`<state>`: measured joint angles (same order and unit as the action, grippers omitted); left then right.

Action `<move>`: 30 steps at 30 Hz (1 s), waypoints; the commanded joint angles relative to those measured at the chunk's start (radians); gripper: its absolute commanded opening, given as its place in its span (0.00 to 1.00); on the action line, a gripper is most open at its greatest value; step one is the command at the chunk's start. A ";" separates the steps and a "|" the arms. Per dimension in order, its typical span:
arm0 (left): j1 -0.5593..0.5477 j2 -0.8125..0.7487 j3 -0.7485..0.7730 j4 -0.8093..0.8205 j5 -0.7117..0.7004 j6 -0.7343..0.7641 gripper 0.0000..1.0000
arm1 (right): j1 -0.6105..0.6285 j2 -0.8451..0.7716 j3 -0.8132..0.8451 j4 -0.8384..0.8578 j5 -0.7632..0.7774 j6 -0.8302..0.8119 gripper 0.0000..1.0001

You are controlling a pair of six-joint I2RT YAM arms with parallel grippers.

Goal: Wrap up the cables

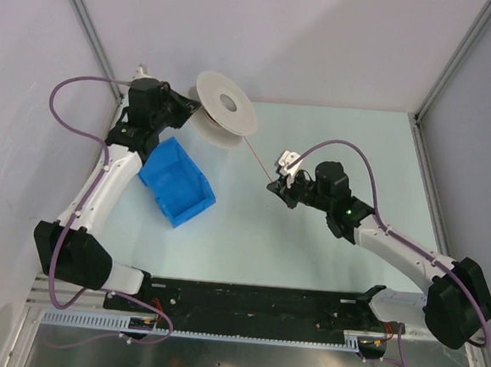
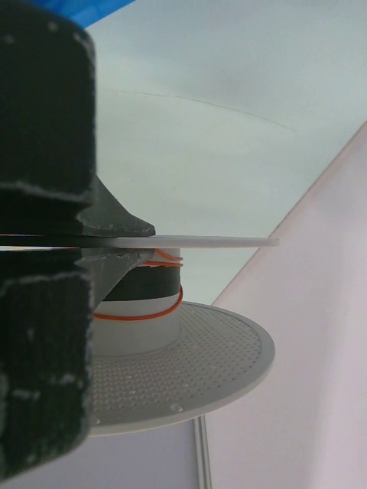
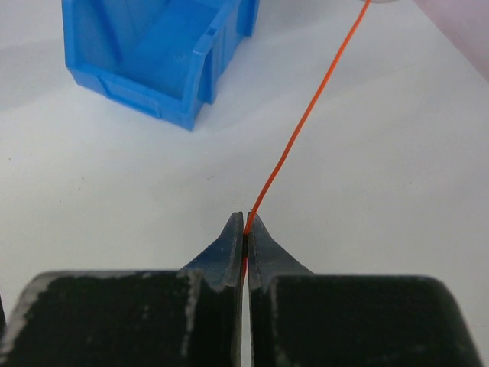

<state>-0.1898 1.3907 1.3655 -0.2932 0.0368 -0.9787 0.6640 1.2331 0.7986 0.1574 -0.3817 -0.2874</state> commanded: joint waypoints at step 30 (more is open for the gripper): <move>-0.239 0.183 0.152 -0.164 -0.349 0.377 0.00 | 0.277 -0.071 0.125 -0.023 0.007 -0.676 0.00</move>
<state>-0.3943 1.5593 1.4376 -0.5236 -0.1585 -0.6632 0.9150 1.1358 0.8429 0.0448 -0.2588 -0.9627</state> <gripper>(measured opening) 0.036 0.020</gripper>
